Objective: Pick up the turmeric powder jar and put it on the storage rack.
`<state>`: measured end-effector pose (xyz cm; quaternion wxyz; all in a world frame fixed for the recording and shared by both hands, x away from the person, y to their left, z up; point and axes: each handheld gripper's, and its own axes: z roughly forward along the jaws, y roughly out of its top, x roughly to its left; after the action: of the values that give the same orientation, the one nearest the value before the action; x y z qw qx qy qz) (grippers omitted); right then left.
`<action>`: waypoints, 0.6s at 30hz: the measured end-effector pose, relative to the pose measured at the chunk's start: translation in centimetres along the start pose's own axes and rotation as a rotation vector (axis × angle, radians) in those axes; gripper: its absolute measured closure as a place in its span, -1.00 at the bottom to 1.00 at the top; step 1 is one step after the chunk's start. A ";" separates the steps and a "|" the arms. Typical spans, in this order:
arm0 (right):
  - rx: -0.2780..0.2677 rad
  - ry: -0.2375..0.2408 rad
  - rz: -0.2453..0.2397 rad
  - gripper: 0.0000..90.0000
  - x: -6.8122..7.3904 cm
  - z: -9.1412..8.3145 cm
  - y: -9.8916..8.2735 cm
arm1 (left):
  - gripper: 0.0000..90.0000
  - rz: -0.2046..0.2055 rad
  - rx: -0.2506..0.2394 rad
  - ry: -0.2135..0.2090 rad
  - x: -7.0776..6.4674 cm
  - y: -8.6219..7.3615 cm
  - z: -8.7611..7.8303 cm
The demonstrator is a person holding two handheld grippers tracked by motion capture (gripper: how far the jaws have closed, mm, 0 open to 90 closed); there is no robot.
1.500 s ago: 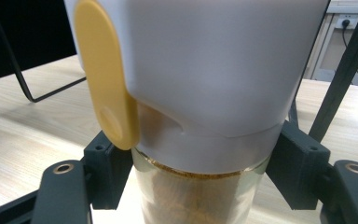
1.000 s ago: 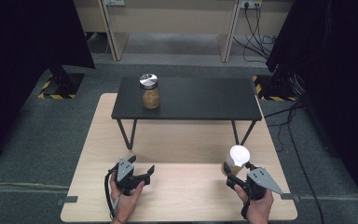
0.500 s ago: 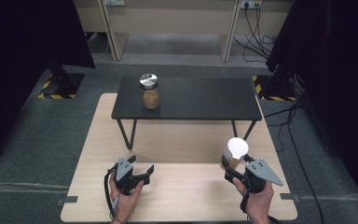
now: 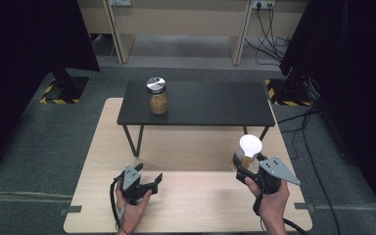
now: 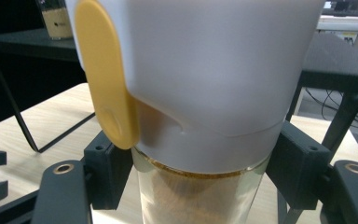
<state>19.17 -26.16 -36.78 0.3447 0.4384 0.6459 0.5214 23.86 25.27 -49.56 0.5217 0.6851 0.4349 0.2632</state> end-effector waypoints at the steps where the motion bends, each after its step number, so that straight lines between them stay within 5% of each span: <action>1: 0.000 0.000 0.001 -0.32 0.0 0.1 0.3 | -0.75 0.002 0.001 0.001 0.0 0.0 0.0; 18: -0.010 -0.010 -0.022 -0.32 -0.2 0.7 4.1 | -0.75 -0.002 -0.001 -0.001 0.1 0.0 0.0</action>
<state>20.77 -25.78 -32.95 0.3558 0.4319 0.6464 0.5187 23.89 25.31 -49.58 0.5225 0.6846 0.4353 0.2623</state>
